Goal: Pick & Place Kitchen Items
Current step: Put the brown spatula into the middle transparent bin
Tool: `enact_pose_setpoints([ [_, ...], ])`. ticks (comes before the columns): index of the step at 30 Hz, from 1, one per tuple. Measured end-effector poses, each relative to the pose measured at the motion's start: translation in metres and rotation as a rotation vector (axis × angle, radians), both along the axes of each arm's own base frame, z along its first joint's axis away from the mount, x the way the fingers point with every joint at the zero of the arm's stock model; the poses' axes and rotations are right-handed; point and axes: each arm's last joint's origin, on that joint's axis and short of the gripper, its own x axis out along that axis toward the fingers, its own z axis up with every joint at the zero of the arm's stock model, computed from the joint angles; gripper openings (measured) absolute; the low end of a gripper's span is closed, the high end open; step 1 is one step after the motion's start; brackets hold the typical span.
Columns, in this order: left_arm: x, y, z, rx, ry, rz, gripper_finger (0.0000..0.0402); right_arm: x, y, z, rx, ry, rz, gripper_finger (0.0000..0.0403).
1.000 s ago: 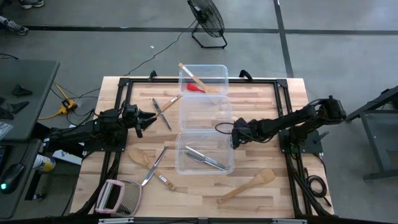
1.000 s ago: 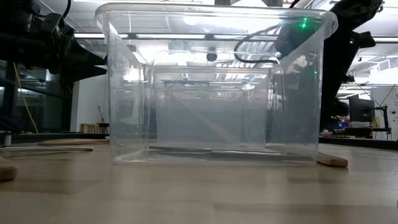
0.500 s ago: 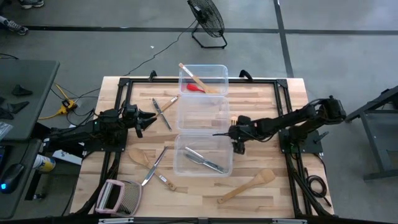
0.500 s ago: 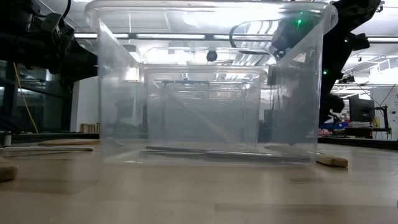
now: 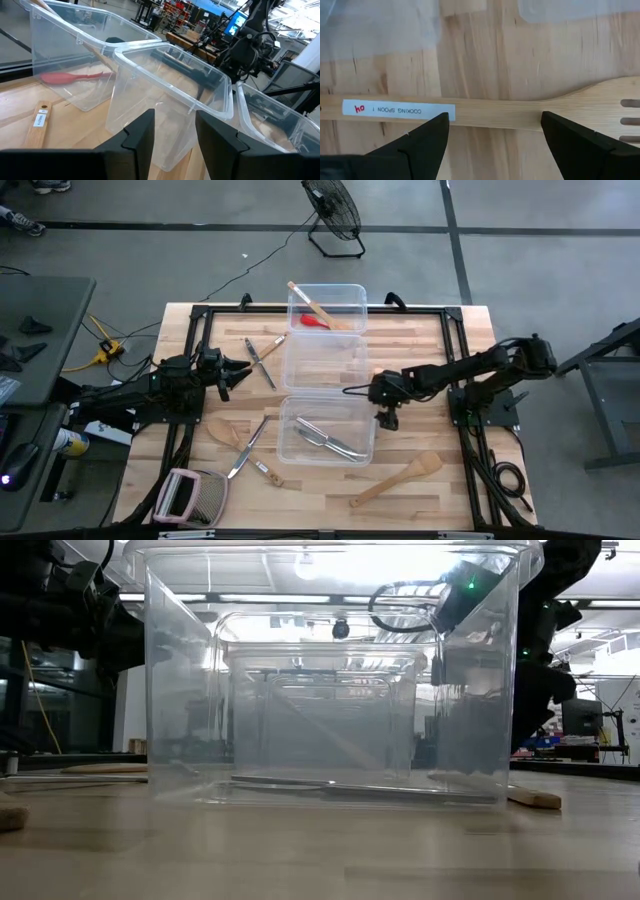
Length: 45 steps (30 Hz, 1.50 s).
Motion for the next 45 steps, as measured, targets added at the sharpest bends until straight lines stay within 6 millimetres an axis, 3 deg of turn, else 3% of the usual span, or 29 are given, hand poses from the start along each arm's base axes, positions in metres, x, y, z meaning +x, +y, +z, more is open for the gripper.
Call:
enact_pose_setpoints([
  [11,0.000,0.000,0.000,0.000,0.000,0.000,0.0143,-0.010,0.000,-0.003,0.092,0.126,-0.213,0.0310],
  [29,0.000,0.000,0.000,0.000,0.000,0.000,0.0143,-0.051,0.003,0.017,0.133,0.343,-0.289,0.0310],
  [45,0.000,0.000,0.000,0.000,0.000,0.000,0.0143,-0.059,0.006,0.041,0.355,0.257,-0.469,0.0310],
])
